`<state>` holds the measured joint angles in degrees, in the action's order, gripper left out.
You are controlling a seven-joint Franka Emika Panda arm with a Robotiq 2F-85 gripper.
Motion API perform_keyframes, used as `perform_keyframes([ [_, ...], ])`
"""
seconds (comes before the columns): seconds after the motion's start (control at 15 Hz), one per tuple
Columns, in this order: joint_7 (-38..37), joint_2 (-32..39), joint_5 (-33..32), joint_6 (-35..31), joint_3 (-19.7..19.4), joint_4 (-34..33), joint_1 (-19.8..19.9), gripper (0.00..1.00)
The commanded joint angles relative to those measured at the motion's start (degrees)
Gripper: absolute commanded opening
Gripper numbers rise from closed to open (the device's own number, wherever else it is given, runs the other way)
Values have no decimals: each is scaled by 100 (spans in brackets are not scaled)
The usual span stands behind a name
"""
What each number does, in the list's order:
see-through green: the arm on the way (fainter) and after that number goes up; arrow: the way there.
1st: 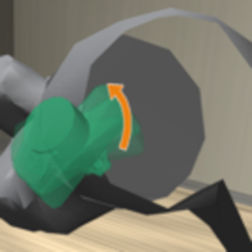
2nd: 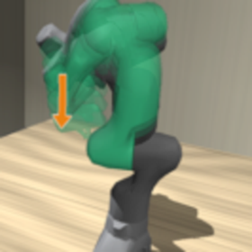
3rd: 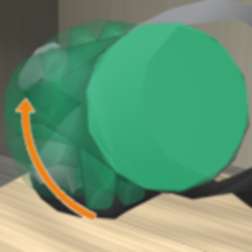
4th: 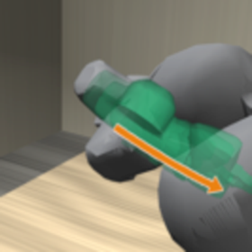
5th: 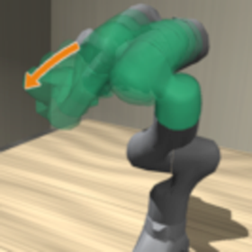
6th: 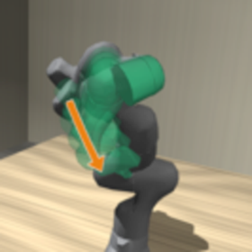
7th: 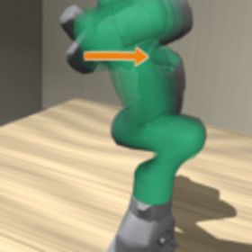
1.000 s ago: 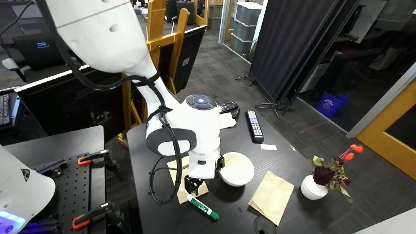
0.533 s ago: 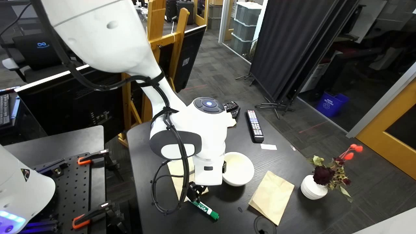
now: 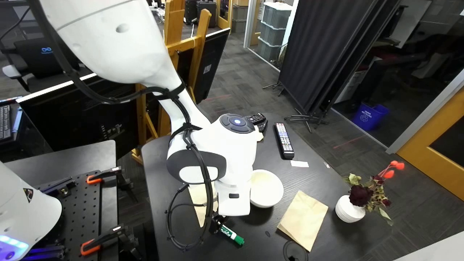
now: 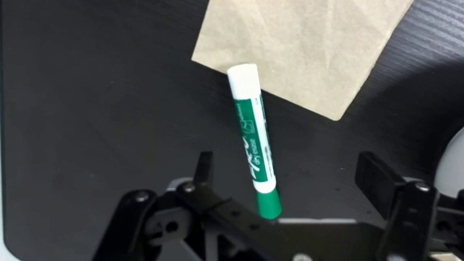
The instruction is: Put the green marker in the white bowl
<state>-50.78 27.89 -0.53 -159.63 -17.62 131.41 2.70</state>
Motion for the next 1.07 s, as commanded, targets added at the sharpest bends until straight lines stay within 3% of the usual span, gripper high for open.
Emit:
perform_keyframes([
  [0.0, 175, 132, 87, 141, -117, -113, -29, 100],
  [0.4, 190, 358, 119, 93, -193, -103, -1, 100],
  [0.47, 150, 399, 117, 75, -230, -105, -25, 75],
  [0.53, 145, 424, 121, 72, -243, -106, -30, 74],
  [1.0, 143, 398, 100, -13, -310, -81, -43, 20],
])
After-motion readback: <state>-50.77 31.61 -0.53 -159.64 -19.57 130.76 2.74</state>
